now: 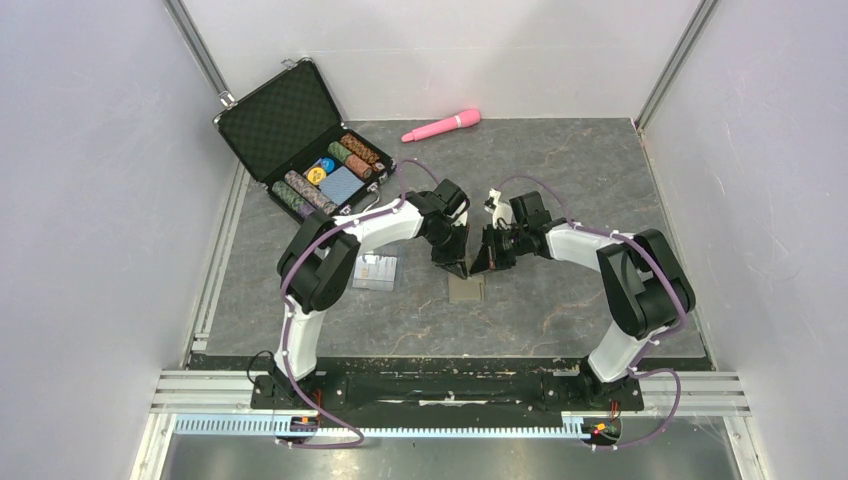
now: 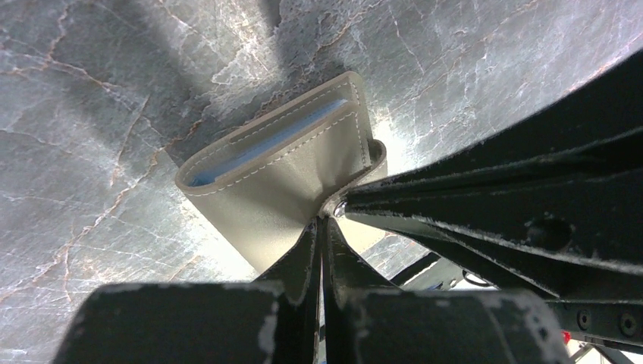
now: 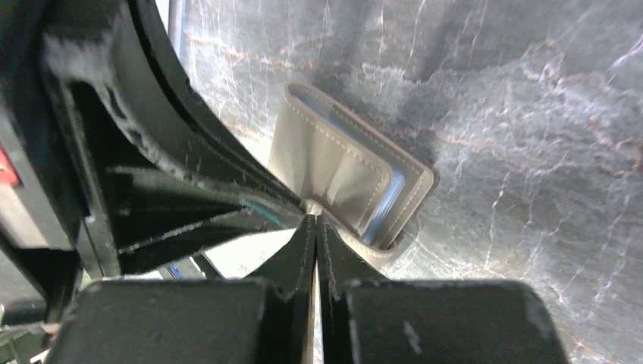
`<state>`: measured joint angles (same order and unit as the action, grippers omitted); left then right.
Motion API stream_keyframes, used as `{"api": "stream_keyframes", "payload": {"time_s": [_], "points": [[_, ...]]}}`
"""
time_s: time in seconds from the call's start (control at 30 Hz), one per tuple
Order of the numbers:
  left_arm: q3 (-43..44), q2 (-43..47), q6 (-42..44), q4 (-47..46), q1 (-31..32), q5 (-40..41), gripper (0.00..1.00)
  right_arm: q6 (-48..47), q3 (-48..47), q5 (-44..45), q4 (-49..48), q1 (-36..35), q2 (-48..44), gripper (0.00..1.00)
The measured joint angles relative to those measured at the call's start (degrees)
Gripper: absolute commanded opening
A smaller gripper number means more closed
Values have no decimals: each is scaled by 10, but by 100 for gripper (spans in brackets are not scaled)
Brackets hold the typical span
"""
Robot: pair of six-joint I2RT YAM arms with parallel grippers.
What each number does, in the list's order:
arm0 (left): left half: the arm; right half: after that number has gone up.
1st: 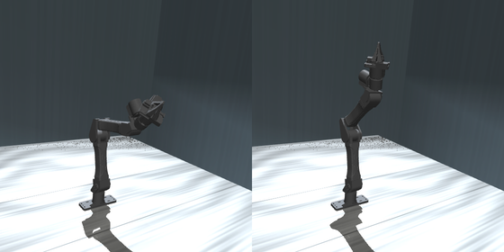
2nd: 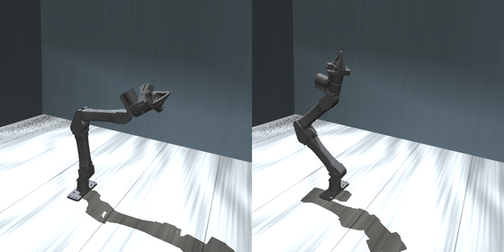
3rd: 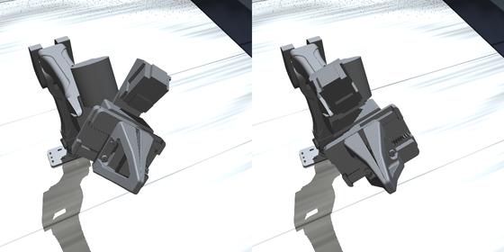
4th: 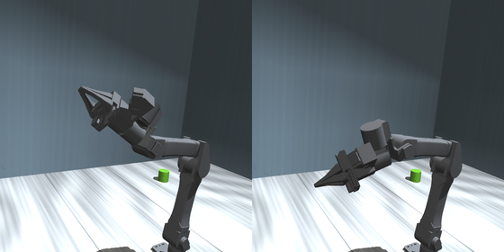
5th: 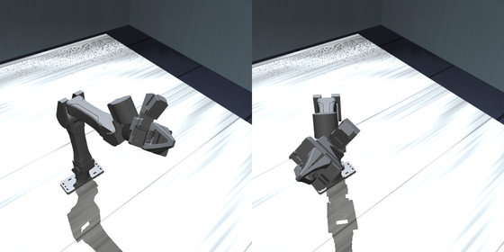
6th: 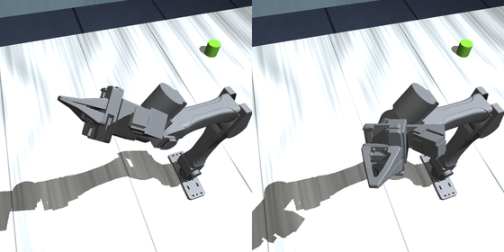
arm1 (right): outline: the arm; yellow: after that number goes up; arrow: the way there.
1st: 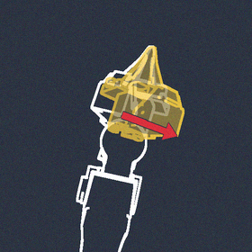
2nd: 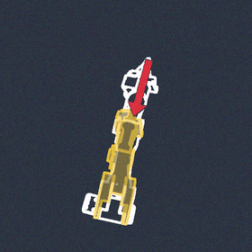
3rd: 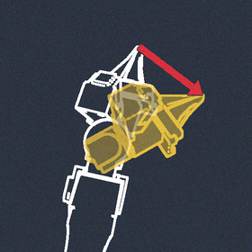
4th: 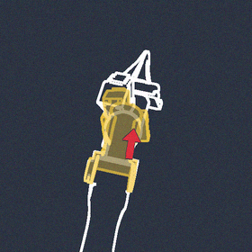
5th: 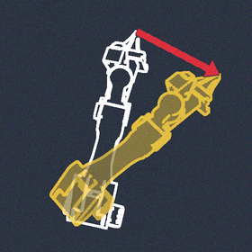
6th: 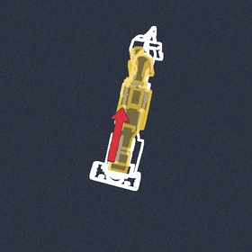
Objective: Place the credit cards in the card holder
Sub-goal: Close the card holder at the center of the board.
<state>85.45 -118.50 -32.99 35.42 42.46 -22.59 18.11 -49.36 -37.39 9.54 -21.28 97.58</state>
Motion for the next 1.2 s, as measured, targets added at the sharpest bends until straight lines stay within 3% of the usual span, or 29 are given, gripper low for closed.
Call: {"api": "stream_keyframes", "payload": {"time_s": [0.33,1.2], "points": [[-2,10,0,3,0,0,2,10,-36,30,0,0,41,0],[-32,20,0,-9,0,0,2,7,-35,27,-1,0,43,0]]}}
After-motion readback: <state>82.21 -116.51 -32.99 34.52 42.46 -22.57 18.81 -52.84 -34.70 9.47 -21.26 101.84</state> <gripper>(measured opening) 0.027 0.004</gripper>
